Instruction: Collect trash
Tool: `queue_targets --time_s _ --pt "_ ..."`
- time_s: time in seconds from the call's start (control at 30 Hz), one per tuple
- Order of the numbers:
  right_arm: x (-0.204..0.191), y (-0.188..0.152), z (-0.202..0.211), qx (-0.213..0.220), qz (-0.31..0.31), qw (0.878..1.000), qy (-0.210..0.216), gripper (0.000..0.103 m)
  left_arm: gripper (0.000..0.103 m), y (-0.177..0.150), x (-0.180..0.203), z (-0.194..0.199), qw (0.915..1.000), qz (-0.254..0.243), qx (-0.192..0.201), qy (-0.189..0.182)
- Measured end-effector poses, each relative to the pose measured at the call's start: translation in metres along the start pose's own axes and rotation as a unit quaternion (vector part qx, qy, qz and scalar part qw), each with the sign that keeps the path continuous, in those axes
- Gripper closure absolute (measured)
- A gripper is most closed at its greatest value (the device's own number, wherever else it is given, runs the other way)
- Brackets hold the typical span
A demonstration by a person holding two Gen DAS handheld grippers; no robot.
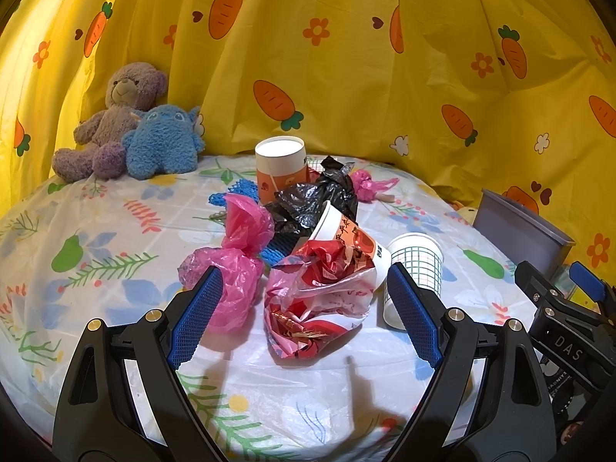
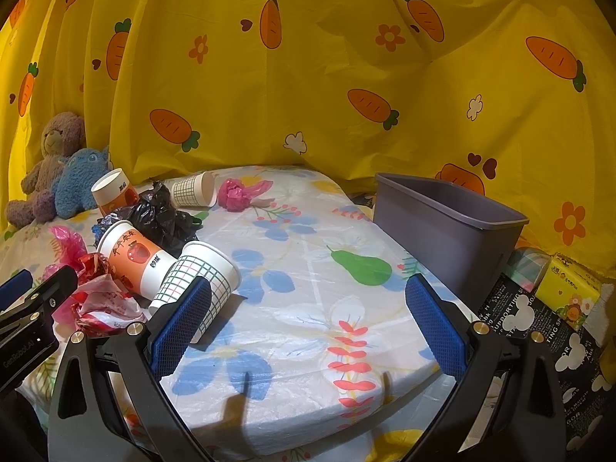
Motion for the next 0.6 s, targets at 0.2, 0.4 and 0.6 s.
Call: queue_targets --time_s 0.2,0.4,0.6 --pt "-0.001 -0.001 -0.001 -0.002 -0.001 1.0 0.002 0.005 0.017 0.0 0.0 0.0 1.0 0.001 0.0 -0.001" --pt "-0.005 -0.002 -0.004 -0.002 0.001 1.0 0.008 0.005 0.017 0.0 0.0 0.0 1.0 0.001 0.0 0.0" --pt "-0.008 -0.004 -0.004 -0.002 0.003 1.0 0.013 0.005 0.017 0.0 -0.004 -0.011 1.0 0.005 0.0 0.001"
Point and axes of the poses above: each gripper's, at about its wrist camera, not at the fingertips, and z roughly against the way its jaws point, x to its right, y to its top, the point moved 8 cm from there along -z, roughly the way its jaws point, and after that the axes turned 9 degrees about x, right-handed, at the moved point
